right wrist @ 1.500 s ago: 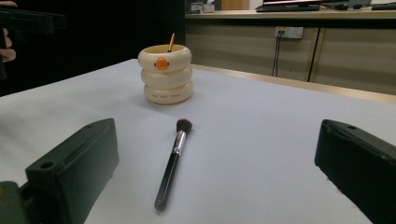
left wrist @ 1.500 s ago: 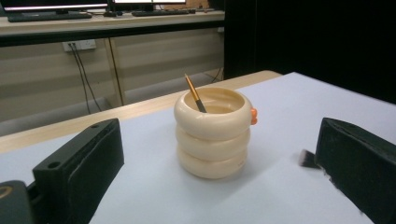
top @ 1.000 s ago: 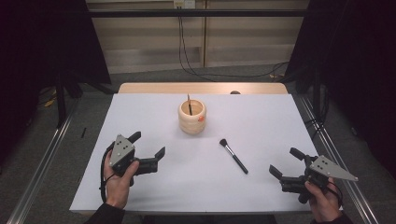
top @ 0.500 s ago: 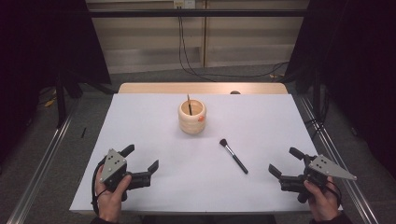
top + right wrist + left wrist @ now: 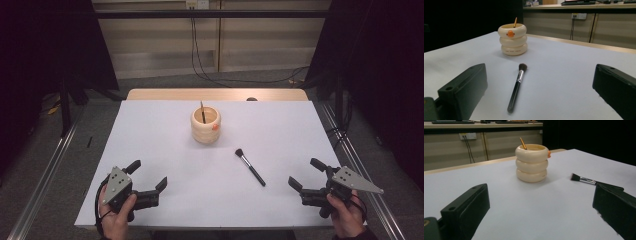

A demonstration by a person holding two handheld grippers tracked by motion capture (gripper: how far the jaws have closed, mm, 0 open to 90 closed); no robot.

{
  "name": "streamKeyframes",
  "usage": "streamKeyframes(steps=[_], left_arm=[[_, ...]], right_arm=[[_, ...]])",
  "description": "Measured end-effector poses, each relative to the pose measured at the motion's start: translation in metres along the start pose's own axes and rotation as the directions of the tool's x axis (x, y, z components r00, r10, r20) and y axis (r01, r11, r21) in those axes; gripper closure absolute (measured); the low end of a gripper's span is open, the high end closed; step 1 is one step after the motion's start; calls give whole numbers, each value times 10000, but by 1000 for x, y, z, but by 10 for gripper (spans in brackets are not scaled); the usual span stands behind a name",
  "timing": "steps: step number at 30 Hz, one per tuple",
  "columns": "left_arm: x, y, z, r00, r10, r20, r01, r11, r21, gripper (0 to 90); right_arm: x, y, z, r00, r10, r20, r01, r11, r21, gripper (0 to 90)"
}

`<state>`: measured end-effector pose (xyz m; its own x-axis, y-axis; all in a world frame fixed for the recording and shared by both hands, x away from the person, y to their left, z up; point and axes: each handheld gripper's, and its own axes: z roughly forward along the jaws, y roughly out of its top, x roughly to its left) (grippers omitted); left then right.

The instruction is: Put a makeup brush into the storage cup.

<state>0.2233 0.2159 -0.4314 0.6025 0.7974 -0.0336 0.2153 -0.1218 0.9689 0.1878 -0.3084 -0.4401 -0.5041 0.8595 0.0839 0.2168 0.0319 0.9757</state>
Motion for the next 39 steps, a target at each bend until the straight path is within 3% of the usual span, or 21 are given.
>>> streamKeyframes(steps=[9, 12, 17, 21, 26, 35, 38, 39], left_arm=[[3, -1, -1, 9997, -167, 160, 168, 9999, -38, 13], [4, 0, -2, 9996, -266, -104, 265, 9996, -132, 9], [5, -1, -3, 9995, -318, -6, 317, 9994, -153, 12], [4, -1, -3, 9995, -318, -2, 318, 9994, -128, 10], [3, -1, -2, 9991, -398, 128, 400, 9991, -106, 11], [4, -1, -1, 9994, -321, 104, 322, 9994, -133, 13], [1, 1, -4, 9995, -277, -123, 274, 9992, -299, 14], [0, 1, -4, 9994, -340, -24, 339, 9990, -297, 12]], right_arm=[[0, 1, 2, 10000, -47, -15, 47, 10000, -10, 0], [0, 2, 2, 9999, -87, -91, 87, 10000, -34, 0], [0, 4, 6, 10000, -19, -69, 17, 9997, -260, 0], [1, 7, 17, 9986, -342, -394, 336, 9993, -169, 0], [-2, 12, 23, 9974, -418, -583, 413, 9991, -104, 0], [-4, 28, 47, 9921, -1047, -684, 1056, 9944, 93, 0], [-6, 30, 57, 9936, -916, -653, 935, 9953, 264, 0], [-6, 31, 59, 9937, -856, -727, 879, 9957, 289, 0]])
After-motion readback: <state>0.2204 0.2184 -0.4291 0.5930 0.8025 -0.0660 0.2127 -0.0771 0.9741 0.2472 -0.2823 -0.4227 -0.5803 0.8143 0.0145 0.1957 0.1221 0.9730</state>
